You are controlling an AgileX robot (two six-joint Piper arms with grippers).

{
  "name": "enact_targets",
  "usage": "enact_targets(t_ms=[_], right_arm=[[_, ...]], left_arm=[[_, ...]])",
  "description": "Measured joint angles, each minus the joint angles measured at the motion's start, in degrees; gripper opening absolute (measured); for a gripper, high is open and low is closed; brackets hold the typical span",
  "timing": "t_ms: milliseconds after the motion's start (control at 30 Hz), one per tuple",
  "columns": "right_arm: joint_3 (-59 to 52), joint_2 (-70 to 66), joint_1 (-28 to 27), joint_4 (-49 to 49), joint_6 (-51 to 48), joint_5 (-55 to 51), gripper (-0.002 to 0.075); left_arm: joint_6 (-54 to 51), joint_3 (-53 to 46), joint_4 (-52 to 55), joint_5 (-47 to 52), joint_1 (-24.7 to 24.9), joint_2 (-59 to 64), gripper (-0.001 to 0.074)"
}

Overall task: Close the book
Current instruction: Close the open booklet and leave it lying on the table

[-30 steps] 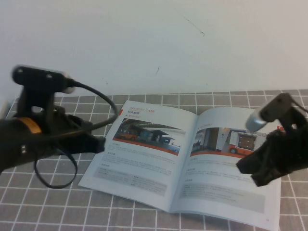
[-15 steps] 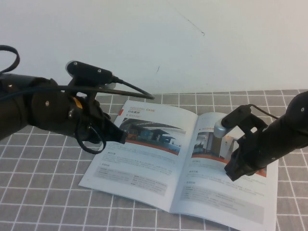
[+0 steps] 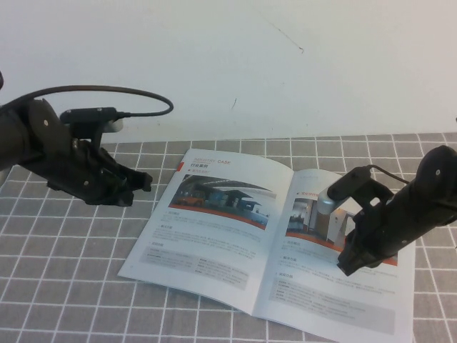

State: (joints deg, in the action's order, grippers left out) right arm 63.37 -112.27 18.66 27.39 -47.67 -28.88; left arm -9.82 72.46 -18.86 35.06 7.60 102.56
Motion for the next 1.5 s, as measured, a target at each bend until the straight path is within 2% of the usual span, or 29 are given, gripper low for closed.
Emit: enact_targets(t_ms=[267, 700, 1200, 1367, 1500], right_arm=[[0.12, 0.00, 0.00, -0.95, 1.61, -0.23, -0.0001], [0.12, 0.00, 0.00, -1.06, 2.11, -0.35, -0.0001], [0.12, -0.02, 0.00, -1.14, 2.11, -0.35, -0.0001], [0.12, -0.02, 0.00, -1.18, 2.11, -0.35, -0.0001], [0.12, -0.02, 0.00, -1.27, 2.11, -0.37, -0.0001]], left_arm=[[-7.38, 0.07, -9.30, -3.38, -0.41, 6.45, -0.0004], [-7.72, 2.28, -9.45, -5.42, -0.41, 13.08, -0.0004], [-7.72, 2.81, -10.67, -5.65, -0.41, 13.58, -0.0004], [-12.12, 2.81, -15.38, -5.44, -0.41, 13.62, -0.0004], [-12.79, 3.50, -13.41, -3.89, -0.41, 13.62, -0.0004]])
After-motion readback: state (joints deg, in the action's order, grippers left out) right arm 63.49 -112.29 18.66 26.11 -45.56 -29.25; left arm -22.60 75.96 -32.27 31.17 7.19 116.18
